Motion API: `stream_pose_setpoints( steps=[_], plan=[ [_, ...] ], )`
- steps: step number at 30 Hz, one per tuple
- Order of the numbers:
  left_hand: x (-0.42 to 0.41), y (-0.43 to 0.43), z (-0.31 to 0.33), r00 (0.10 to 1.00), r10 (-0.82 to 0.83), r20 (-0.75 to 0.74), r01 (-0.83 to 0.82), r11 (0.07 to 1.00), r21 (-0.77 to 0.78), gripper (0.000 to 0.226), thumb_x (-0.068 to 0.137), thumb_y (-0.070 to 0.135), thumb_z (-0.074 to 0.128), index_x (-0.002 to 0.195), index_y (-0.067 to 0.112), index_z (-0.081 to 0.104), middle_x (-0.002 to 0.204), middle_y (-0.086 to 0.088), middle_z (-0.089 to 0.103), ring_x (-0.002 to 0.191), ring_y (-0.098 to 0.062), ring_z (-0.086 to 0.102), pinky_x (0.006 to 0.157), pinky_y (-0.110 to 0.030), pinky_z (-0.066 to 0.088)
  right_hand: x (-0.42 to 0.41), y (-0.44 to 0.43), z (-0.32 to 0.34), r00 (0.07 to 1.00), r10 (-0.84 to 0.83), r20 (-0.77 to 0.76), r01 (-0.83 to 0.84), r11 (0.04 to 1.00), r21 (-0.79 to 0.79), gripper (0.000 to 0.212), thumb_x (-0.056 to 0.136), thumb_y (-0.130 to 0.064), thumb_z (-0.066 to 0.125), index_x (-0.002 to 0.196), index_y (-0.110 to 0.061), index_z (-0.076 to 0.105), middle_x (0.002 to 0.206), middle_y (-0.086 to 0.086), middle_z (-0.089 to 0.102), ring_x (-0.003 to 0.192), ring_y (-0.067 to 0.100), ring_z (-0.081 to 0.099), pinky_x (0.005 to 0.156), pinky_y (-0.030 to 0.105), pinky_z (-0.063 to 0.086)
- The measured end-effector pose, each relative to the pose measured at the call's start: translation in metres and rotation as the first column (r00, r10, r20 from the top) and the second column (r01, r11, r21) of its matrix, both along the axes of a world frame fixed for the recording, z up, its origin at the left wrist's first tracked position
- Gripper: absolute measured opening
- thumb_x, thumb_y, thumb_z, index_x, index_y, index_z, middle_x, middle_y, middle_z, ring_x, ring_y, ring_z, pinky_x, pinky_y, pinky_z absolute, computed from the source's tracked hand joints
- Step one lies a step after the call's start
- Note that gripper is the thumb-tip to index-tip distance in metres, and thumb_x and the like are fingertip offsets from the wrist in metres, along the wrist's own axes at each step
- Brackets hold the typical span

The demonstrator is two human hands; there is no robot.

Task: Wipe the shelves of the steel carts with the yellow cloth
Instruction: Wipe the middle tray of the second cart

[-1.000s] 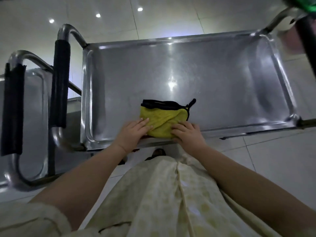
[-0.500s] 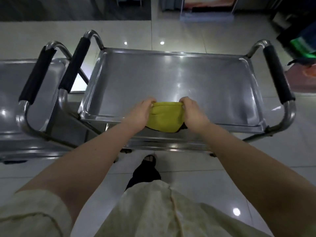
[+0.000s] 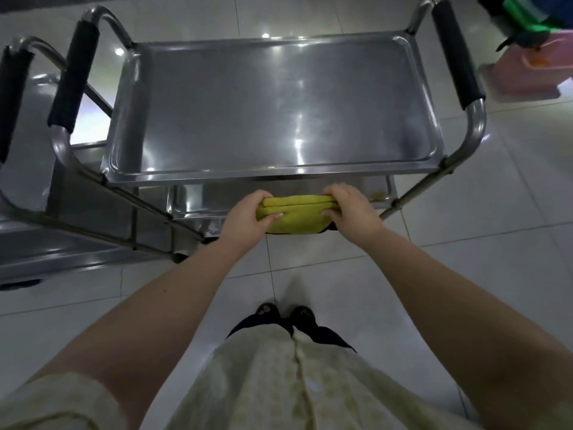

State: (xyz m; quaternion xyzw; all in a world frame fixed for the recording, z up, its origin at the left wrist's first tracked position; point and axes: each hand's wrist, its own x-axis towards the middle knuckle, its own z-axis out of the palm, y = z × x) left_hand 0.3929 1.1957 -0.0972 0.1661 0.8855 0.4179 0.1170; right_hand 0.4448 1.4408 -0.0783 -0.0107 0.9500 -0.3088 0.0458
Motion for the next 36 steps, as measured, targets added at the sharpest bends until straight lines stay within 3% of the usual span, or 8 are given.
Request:
stream_pose_setpoints(
  steps=[4,10,16,20,23,27,30,36],
  plan=[
    [0.002,0.005,-0.028,0.998,-0.017,0.067,0.016,1.0,0.011,0.024,0.078,0.034,0.077,0.09,0.035,0.057,0.09,0.013,0.054,0.081,0.004,0.051,0.068,-0.009,0.038,0.015,-0.001,-0.025,0.983,-0.175,0.05,0.177,0.984,-0.03,0.028,0.087,-0.012,0.066,0.114,-0.02,0.062,0.111,0.001,0.06,0.104,0.02,0.052,0.083,0.028,0.037],
    [-0.014,0.025,-0.062,0.991,0.014,0.132,-0.028,0.994,0.107,0.025,0.078,0.026,0.077,0.094,0.037,0.061,0.085,0.022,0.059,0.08,0.015,0.055,0.068,-0.003,0.043,0.013,0.002,-0.068,0.896,-0.432,0.109,0.444,0.882,-0.158,0.028,0.084,-0.012,0.068,0.094,-0.033,0.053,0.094,-0.009,0.053,0.085,0.013,0.05,0.068,0.02,0.039],
    [-0.024,0.073,-0.145,0.974,0.039,0.224,-0.068,0.99,0.126,0.032,0.08,0.016,0.077,0.107,0.017,0.059,0.095,0.005,0.065,0.085,-0.007,0.061,0.076,-0.015,0.049,0.017,0.039,-0.147,0.853,-0.519,0.047,0.516,0.828,-0.217,0.025,0.081,0.001,0.064,0.101,-0.013,0.068,0.097,-0.003,0.06,0.093,0.017,0.055,0.081,0.024,0.045],
    [-0.044,0.127,-0.226,0.978,0.015,0.206,-0.047,0.987,0.152,0.032,0.08,0.017,0.078,0.105,0.012,0.058,0.082,0.016,0.063,0.073,0.012,0.06,0.07,-0.008,0.047,0.007,0.089,-0.22,0.818,-0.572,-0.061,0.557,0.814,-0.163,0.022,0.081,-0.001,0.066,0.103,-0.003,0.07,0.106,0.015,0.062,0.101,0.024,0.056,0.087,0.015,0.037],
    [-0.065,0.17,-0.276,0.982,-0.015,0.191,-0.005,0.994,0.105,0.035,0.082,0.026,0.077,0.108,0.009,0.062,0.089,0.002,0.069,0.08,-0.008,0.065,0.077,-0.026,0.054,-0.013,0.126,-0.26,0.814,-0.577,-0.074,0.566,0.815,-0.124,0.024,0.085,-0.004,0.063,0.108,-0.006,0.068,0.111,0.013,0.062,0.105,0.022,0.055,0.087,0.019,0.038],
    [-0.117,0.226,-0.328,0.997,-0.055,-0.047,0.052,0.997,-0.065,0.028,0.081,0.05,0.068,0.096,0.028,0.061,0.091,0.008,0.063,0.086,-0.014,0.061,0.071,-0.025,0.041,-0.061,0.175,-0.302,0.782,-0.61,-0.126,0.598,0.792,-0.121,0.029,0.084,-0.009,0.059,0.112,-0.012,0.061,0.111,0.005,0.06,0.1,0.018,0.054,0.082,0.024,0.04],
    [-0.159,0.25,-0.347,0.955,-0.126,-0.268,0.076,0.979,-0.189,0.036,0.08,0.056,0.065,0.096,0.024,0.066,0.109,-0.002,0.061,0.108,-0.022,0.055,0.09,-0.034,0.04,-0.103,0.198,-0.324,0.78,-0.585,-0.222,0.581,0.809,-0.089,0.031,0.083,-0.007,0.054,0.113,-0.01,0.062,0.113,0.012,0.061,0.101,0.022,0.055,0.084,0.025,0.041],
    [-0.212,0.255,-0.376,0.791,-0.299,-0.534,0.118,0.931,-0.346,0.039,0.089,0.052,0.056,0.114,0.023,0.064,0.124,-0.007,0.058,0.124,-0.028,0.043,0.102,-0.04,0.032,-0.144,0.207,-0.383,0.792,-0.557,-0.251,0.61,0.733,0.302,0.039,0.091,-0.016,0.049,0.128,-0.023,0.059,0.137,0.007,0.05,0.127,0.034,0.036,0.104,0.043,0.031]
  ],
)
